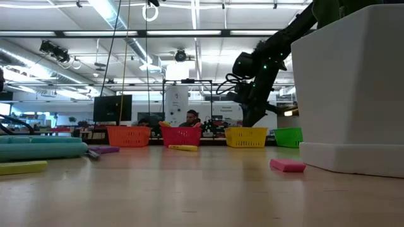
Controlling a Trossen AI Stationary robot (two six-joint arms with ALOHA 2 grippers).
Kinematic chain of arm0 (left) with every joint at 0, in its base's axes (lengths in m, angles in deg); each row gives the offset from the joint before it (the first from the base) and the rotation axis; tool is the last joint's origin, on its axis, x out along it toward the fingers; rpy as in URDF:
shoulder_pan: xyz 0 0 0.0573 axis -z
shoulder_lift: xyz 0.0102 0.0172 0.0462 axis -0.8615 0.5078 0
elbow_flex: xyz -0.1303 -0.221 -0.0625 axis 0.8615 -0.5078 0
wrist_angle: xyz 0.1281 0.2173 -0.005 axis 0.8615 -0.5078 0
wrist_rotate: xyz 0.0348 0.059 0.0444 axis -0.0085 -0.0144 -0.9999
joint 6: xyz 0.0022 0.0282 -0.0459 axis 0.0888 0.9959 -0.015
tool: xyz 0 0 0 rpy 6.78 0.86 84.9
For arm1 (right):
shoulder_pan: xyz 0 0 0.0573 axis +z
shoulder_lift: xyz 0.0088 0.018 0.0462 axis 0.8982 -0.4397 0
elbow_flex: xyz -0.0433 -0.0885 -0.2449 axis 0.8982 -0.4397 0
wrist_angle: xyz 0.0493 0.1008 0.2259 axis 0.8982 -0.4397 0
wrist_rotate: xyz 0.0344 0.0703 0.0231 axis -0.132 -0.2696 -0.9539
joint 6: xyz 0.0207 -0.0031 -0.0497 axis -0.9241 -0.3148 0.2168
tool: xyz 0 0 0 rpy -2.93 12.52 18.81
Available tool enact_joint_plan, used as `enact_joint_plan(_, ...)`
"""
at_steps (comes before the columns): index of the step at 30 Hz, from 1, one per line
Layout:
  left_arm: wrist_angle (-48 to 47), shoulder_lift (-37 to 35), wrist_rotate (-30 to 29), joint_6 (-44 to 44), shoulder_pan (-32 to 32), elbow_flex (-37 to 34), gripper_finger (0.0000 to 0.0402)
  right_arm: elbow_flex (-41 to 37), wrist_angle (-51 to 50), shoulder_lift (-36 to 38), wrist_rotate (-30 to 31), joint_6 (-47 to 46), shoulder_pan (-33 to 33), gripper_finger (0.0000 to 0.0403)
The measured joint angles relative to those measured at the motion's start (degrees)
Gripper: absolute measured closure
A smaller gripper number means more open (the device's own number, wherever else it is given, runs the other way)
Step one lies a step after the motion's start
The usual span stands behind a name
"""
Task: Sort crayons/erasers/pens/pencils in bins
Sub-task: Put the middle gray crayon into the yellow bin
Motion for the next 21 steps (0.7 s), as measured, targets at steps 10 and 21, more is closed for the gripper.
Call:
enact_joint_plan(10, 0.6, 3.1, 0.6, 0.0, 0.1, -0.1, 0.0287, 0.0, 0.2, -0.2, 0.0, 0.8, -0.9, 0.0366)
enact_joint_plan(21, 6.7, 3.2, 0.6, -1.8, 0.1, -0.1, 0.0289, 0.0, -0.3, -0.2, -0.2, 0.6, -0.7, 0.0338)
